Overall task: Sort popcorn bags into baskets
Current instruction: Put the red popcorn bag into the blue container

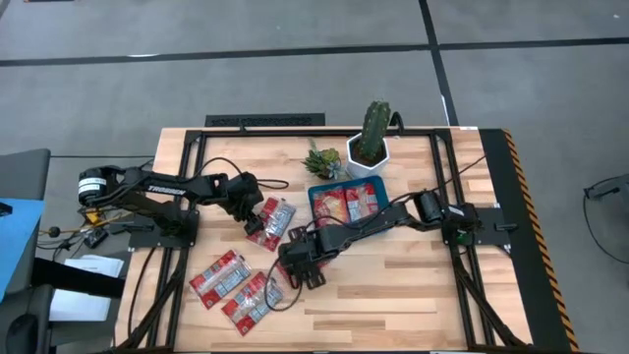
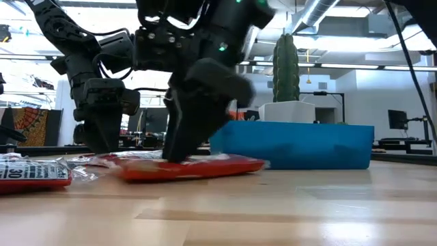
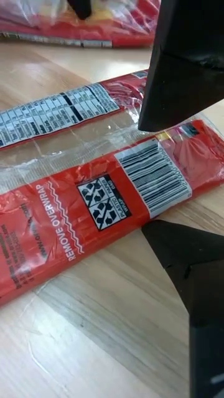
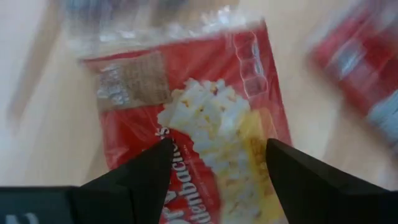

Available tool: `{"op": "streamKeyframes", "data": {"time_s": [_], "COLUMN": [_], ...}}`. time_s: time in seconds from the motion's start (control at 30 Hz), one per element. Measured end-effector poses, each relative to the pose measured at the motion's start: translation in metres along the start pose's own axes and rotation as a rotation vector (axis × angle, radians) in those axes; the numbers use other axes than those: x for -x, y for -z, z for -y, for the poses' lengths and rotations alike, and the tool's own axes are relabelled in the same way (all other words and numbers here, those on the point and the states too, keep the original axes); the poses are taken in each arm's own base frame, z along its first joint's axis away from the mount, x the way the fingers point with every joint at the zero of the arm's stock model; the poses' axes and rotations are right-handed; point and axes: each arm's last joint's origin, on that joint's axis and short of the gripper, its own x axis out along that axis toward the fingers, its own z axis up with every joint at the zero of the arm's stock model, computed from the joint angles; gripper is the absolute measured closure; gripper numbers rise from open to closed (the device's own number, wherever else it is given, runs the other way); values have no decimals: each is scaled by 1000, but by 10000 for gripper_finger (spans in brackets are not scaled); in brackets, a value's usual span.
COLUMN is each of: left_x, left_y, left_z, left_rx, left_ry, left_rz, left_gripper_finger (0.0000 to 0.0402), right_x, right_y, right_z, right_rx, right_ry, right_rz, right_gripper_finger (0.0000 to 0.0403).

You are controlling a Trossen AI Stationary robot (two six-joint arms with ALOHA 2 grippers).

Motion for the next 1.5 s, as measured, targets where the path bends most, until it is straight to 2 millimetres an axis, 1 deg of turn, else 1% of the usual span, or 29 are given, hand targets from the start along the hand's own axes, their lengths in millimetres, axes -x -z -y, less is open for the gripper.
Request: {"op": "streamKeyframes", "data": {"time_s": [0.13,0.23,0.3,0.37,0.53,0.6,0.67,0.8,0.87,0.93,1.1,1.27,1.37,1.43,1.5], "left_x": [0,0,0,0,0,0,0,0,0,0,0,0,0,0,0], "left_y": [-1,-1,-1,-1,-1,-1,-1,-1,-1,-1,-1,-1,-1,-1,-1], "left_z": [0,0,0,0,0,0,0,0,0,0,0,0,0,0,0], "left_rx": [-4,0,1,8,21,21,26,37,40,54,80,86,92,93,101], "left_ry": [3,-2,-7,-9,-12,-14,-16,-17,-17,-18,-19,-20,-20,-22,-25], "left_rz": [7,13,16,16,17,18,19,19,20,20,21,21,21,23,25], "left_gripper_finger": [155,155,155,155,155,155,155,155,155,155,155,155,155,155,155], "right_x": [-11,-12,-12,-13,-13,-8,-5,5,13,25,68,111,136,147,154], "right_y": [3,5,6,8,8,7,6,1,-2,-7,-19,-25,-21,-15,-4], "right_z": [-3,-5,-6,-6,-9,-9,-9,-6,-1,3,12,16,22,30,37], "right_rx": [-18,-31,-28,-29,-46,-47,-52,-103,-137,-170,-204,-242,-373,-513,-674], "right_ry": [-9,-5,6,18,1,-11,-19,-37,-66,-77,-66,-42,9,78,155], "right_rz": [-25,-43,-62,-74,-78,-69,-59,-10,20,71,192,287,298,277,211], "right_gripper_finger": [123,141,170,208,328,373,392,396,398,398,399,400,400,400,400]}}
